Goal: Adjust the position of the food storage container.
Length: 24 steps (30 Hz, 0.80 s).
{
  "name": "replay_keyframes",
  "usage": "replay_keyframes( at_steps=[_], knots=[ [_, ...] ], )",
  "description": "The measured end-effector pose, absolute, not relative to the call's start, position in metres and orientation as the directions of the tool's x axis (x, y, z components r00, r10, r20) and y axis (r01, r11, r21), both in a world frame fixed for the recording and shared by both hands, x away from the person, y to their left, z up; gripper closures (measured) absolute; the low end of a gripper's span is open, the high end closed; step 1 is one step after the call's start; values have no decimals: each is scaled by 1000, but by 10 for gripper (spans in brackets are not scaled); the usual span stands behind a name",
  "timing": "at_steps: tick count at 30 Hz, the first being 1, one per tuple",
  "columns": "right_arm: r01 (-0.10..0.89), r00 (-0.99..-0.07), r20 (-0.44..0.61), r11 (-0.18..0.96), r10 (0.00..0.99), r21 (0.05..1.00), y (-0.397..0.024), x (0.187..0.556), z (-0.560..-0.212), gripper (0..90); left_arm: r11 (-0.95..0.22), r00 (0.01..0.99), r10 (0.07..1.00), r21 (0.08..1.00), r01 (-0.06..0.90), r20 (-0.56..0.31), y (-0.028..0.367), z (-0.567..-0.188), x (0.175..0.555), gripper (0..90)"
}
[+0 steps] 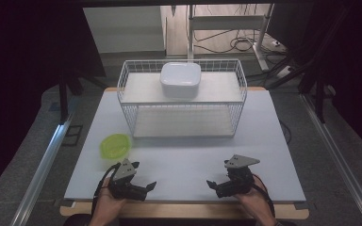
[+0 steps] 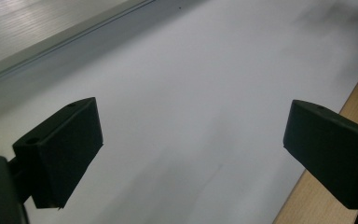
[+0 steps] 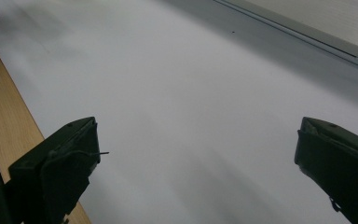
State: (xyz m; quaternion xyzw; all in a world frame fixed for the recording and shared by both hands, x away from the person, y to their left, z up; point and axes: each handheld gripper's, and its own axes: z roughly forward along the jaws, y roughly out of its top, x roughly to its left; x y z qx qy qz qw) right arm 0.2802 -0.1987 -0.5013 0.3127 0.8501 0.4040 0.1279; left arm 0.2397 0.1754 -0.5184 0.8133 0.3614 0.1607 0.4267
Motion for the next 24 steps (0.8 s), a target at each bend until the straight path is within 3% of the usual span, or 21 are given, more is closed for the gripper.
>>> replay_keyframes(
  at_steps=[5,8,11,17,22,24],
  knots=[
    [423,-772,23,487,635,764,-196,281,-503,1,-388,700,711,795,466,-63,176,-514,243,48],
    [418,-774,13,495,634,762,-195,281,-503,1,-420,695,719,785,456,-19,176,-509,244,105],
    [415,-774,10,497,633,762,-193,281,-504,1,-418,688,726,786,455,-12,181,-501,246,227],
    [418,-776,7,506,630,754,-191,281,-505,3,-347,662,746,807,478,-72,204,-486,262,595],
    [408,-783,-6,521,622,749,-187,281,-505,9,-244,577,808,822,514,-120,238,-475,281,879],
    [404,-787,-12,529,617,746,-186,280,-506,10,-199,536,833,829,523,-138,255,-472,289,900]
  ],
)
